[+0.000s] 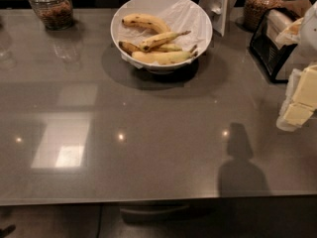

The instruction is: Pick banana from white bowl

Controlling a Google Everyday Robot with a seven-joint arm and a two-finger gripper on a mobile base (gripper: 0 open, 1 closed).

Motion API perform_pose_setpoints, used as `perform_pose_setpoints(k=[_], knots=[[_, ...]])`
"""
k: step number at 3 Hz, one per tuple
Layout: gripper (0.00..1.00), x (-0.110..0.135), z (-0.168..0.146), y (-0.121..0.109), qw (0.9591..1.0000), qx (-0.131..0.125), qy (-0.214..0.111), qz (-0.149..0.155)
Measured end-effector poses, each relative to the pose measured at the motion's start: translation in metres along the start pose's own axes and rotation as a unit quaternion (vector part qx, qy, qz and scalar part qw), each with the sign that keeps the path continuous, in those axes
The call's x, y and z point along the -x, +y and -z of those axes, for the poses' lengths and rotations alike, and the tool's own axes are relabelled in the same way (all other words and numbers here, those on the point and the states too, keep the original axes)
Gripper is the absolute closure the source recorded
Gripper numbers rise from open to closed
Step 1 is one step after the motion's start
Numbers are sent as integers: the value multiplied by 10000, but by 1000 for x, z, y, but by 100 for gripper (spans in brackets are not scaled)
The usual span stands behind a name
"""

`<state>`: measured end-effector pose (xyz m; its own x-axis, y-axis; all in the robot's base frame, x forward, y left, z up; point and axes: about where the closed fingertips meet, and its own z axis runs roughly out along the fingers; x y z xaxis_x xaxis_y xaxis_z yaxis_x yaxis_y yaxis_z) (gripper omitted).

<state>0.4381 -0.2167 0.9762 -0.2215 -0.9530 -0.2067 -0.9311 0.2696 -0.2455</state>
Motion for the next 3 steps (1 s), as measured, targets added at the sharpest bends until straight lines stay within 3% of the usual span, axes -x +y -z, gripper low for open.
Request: perform_pose_setpoints(k=[2,3], knots=[[0,7,1,-6,9997,-150,-146,118],[0,40,4,-27,9947,-526,-645,610]])
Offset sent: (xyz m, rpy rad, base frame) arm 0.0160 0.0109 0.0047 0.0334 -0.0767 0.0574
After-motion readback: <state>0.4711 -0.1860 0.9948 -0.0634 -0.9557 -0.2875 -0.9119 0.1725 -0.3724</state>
